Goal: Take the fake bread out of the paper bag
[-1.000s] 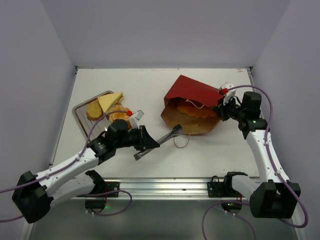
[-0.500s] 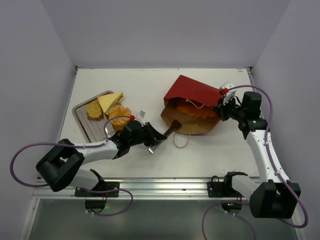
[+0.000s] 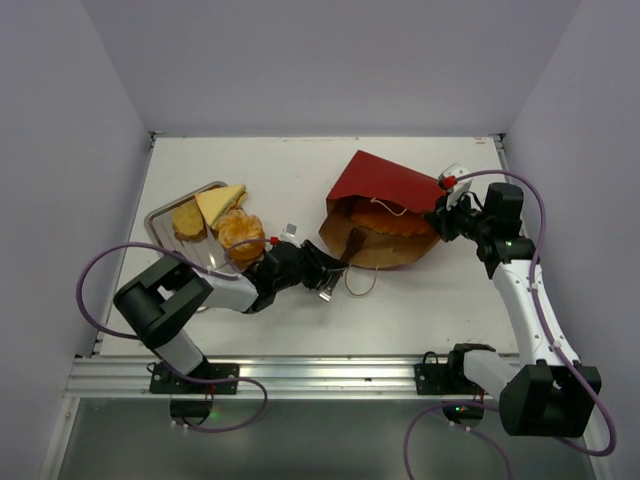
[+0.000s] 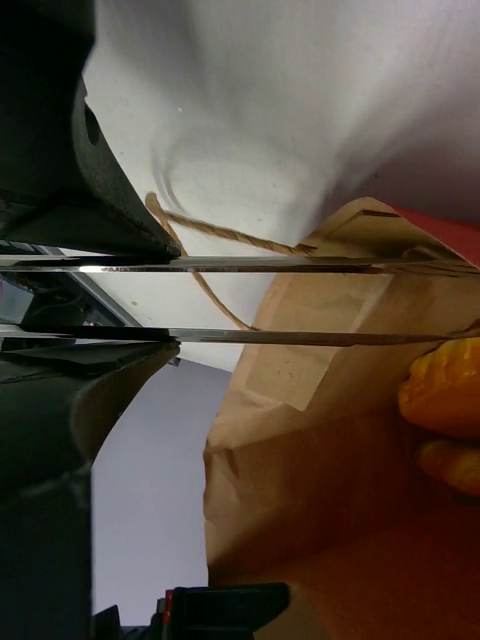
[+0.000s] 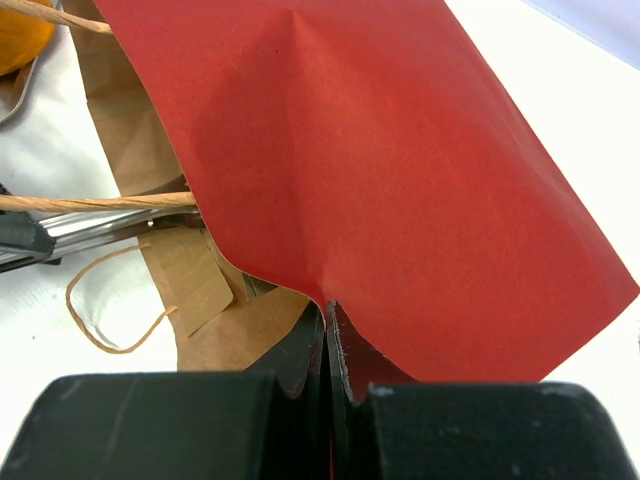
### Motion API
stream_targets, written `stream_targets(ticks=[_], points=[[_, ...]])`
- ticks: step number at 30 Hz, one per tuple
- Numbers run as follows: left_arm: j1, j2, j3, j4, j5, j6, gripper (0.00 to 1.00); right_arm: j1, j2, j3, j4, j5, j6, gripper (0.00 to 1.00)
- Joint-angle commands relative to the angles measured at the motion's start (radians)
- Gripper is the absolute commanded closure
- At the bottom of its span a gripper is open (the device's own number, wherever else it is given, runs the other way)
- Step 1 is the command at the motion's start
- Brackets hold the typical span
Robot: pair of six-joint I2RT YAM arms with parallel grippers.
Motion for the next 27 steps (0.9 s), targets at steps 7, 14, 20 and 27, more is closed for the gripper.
stream_targets(ticks=[7,14,20,27], points=[[-0.006,0.049,0.091,0.110,-0.046,-0.034,0.58,-0.002,-0.021,-0.012,0.042,-0.054,0.015,0.98],[-0.006,0.097,0.132,0.084,-0.052,-0.062,0.57,-0.002,-0.021,-0.012,0.042,-0.058,0.016,0.98],[-0.006,0.098,0.137,0.070,-0.054,-0.080,0.55,-0.002,-0.023,-0.014,0.045,-0.060,0.018,0.98],[-0.006,0.083,0.140,0.056,-0.051,-0.083,0.53,-0.002,-0.023,-0.014,0.046,-0.060,0.019,0.98]])
